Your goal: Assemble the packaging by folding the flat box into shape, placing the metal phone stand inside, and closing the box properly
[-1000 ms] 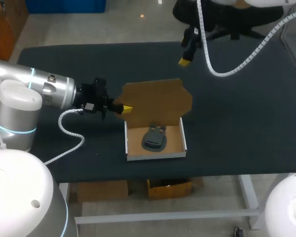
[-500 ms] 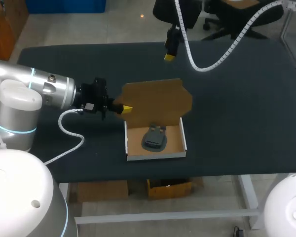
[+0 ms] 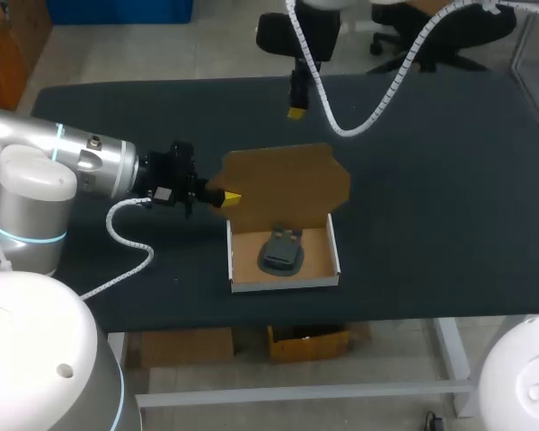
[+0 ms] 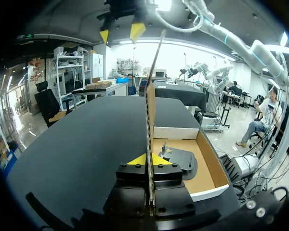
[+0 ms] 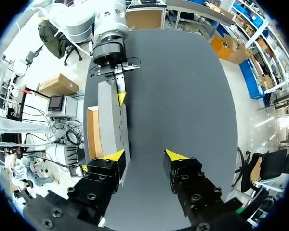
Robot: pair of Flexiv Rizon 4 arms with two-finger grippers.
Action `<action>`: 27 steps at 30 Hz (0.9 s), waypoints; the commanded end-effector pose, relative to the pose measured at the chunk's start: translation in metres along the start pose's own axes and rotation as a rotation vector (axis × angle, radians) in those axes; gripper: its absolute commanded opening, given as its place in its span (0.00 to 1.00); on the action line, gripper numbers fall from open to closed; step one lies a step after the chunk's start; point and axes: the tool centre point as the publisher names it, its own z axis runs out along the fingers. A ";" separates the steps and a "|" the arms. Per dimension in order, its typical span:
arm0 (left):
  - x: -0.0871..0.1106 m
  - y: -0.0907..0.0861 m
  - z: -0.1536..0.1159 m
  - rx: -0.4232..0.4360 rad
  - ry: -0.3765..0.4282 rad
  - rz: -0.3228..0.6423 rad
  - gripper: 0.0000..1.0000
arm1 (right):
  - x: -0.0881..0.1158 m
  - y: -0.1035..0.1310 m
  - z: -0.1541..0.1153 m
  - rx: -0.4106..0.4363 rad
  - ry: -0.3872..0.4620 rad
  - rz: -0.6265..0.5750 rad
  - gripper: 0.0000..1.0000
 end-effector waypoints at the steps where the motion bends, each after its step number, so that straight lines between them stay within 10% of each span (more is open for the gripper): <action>1: 0.001 0.001 0.001 0.003 -0.001 0.001 0.00 | -0.001 0.008 0.010 0.053 0.017 -0.011 0.49; 27: 0.001 0.001 0.001 0.003 -0.001 0.001 0.00 | 0.019 0.018 0.040 0.098 0.070 -0.057 0.46</action>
